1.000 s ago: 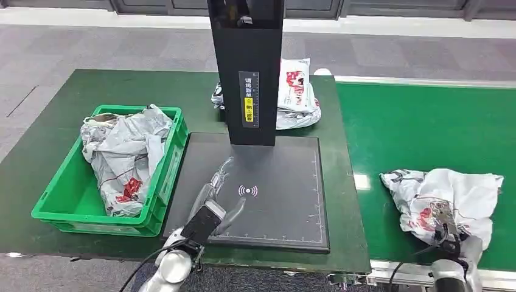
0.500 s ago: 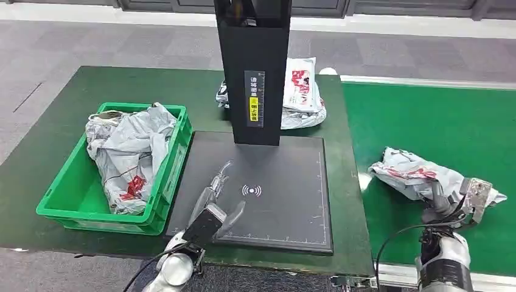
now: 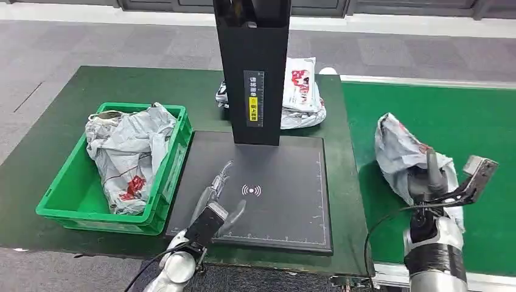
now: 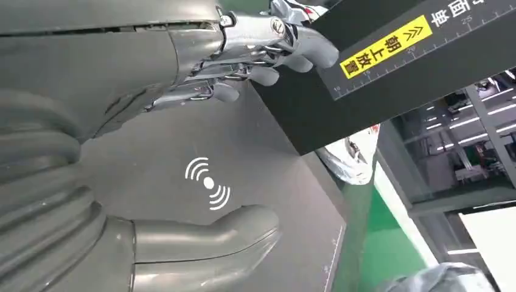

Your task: Moved the parcel from conveyor to table for the left to box.

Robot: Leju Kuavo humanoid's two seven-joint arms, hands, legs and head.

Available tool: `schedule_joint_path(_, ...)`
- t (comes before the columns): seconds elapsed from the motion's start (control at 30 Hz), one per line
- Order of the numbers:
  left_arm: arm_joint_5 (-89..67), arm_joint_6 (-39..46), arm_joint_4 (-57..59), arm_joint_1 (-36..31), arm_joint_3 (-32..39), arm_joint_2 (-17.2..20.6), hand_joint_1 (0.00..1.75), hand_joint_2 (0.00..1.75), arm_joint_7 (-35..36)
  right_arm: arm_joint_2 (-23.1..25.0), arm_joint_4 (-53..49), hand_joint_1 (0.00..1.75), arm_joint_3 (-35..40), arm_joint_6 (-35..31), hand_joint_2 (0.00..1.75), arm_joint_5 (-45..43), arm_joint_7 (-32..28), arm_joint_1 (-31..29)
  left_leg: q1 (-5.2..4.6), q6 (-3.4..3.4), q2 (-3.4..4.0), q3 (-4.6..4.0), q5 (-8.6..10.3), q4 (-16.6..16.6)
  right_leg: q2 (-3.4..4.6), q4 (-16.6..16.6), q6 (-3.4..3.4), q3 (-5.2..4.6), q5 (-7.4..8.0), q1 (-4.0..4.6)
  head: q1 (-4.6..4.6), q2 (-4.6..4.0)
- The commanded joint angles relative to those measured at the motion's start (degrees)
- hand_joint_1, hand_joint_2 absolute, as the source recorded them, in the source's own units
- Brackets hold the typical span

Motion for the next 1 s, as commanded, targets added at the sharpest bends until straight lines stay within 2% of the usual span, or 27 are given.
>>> schedule_joint_path(0.03, -0.35, 0.57, 3.27, -1.22, 2.74, -0.54, 0.0, 1.75, -0.12, 4.14, -7.86, 1.75, 18.91, 5.95, 1.75, -3.41, 0.29, -4.77, -0.05, 0.0, 0.36, -0.04, -0.03, 0.01, 0.49, 0.07, -0.03, -0.23, 0.09, -0.05, 0.0, 0.0)
schedule_joint_path(0.17, -0.66, 0.73, 2.76, -0.66, 3.26, -0.55, 0.0, 1.75, -0.1, 6.66, -9.96, 1.75, 26.71, 8.52, 1.75, -7.33, 2.83, -6.56, -0.04, -0.01, 0.37, -0.08, -0.03, 0.01, 0.49, 0.09, -0.03, -0.27, 0.08, -0.05, 0.0, 0.0)
schedule_joint_path(0.23, -0.7, 0.86, 2.62, -0.25, 3.64, -0.67, 0.0, 1.75, -0.1, 7.26, -8.09, 1.75, 30.87, 7.64, 1.75, -10.13, 3.91, -9.74, -0.04, -0.02, 0.49, -0.09, -0.03, 0.02, 0.61, 0.12, -0.04, -0.34, 0.1, -0.05, 0.0, 0.0)
schedule_joint_path(0.27, -0.72, 0.85, 2.72, -0.24, 3.69, -0.66, 0.0, 1.75, -0.11, 7.32, -7.4, 1.75, 32.03, 6.7, 1.75, -10.93, 4.08, -10.77, -0.05, -0.01, 0.35, -0.11, -0.01, 0.02, 0.43, 0.12, -0.02, -0.3, 0.07, -0.06, 0.0, 0.0)
schedule_joint_path(0.37, -0.73, 0.88, 2.91, -0.43, 3.9, -0.82, 0.0, 1.75, -0.13, 8.32, -6.3, 1.75, 33.69, 8.21, 1.75, -12.61, 4.71, -12.44, 0.0, -0.04, 0.48, -0.02, 0.04, -0.09, 0.7, -0.01, -0.05, -0.27, 0.18, -0.01, 0.0, 0.0)
schedule_joint_path(0.4, -0.73, 0.87, 3.08, -0.37, 3.99, -0.76, 0.0, 1.75, -0.13, 9.37, -6.04, 1.75, 34.56, 9.18, 1.75, -13.51, 4.99, -12.82, -0.03, -0.03, 0.21, -0.11, 0.05, 0.0, 0.29, 0.09, -0.01, -0.28, 0.05, -0.04, 0.0, 0.0)
schedule_joint_path(0.63, -0.7, 1.29, 3.17, 0.03, 4.32, -0.69, 0.0, 1.75, -0.35, 10.41, -6.28, 1.75, 36.55, 10.11, 1.75, -15.19, 5.67, -13.42, 0.0, -0.03, 0.05, -0.07, 0.07, -0.04, 0.15, 0.03, -0.02, -0.17, 0.03, -0.02, 0.0, 0.0)
schedule_joint_path(0.8, -0.69, 2.07, 2.86, 0.01, 5.47, -0.75, 0.0, 1.75, -0.55, 12.67, -3.74, 1.75, 44.38, 9.59, 1.75, -17.37, 8.99, -15.54, -0.02, -0.04, 0.19, -0.12, 0.03, -0.01, 0.36, 0.07, -0.03, -0.26, 0.06, -0.04, 0.0, 0.0)
schedule_joint_path(0.83, -0.67, 2.27, 2.76, 0.0, 5.69, -0.52, 0.0, 1.75, -0.49, 12.85, -2.29, 1.59, 46.99, 8.62, 1.75, -17.4, 9.13, -15.47, -0.01, -0.05, 0.14, -0.14, 0.04, -0.01, 0.29, 0.07, -0.03, -0.27, 0.05, -0.03, 0.0, 0.0)
schedule_joint_path(0.87, -0.67, 2.27, 2.75, -0.02, 5.78, -0.4, 0.0, 1.75, -0.49, 13.0, -2.18, 1.59, 47.24, 8.46, 1.75, -17.26, 8.81, -15.12, 0.02, -0.06, 0.21, -0.02, 0.06, -0.13, 0.47, -0.04, -0.07, -0.19, 0.11, 0.0, 0.0, 0.0)
schedule_joint_path(0.9, -0.6, 2.38, 2.72, 0.01, 5.91, -0.39, 0.0, 1.75, -0.44, 12.78, -1.16, 0.0, 48.87, 8.12, 1.75, -17.01, 8.85, -15.39, 0.01, -0.06, 0.09, -0.07, 0.05, -0.06, 0.25, 0.01, -0.04, -0.21, 0.05, 0.0, 0.0, 0.0)
schedule_joint_path(1.0, -0.46, 2.85, 2.79, 0.07, 6.29, -0.06, 0.0, 1.75, -0.3, 12.53, 0.23, 0.0, 52.17, 8.1, 1.75, -16.37, 8.19, -14.44, 0.05, -0.08, 0.12, 0.07, 0.07, -0.16, 0.33, -0.11, -0.05, -0.08, 0.07, 0.08, 0.0, 0.0)
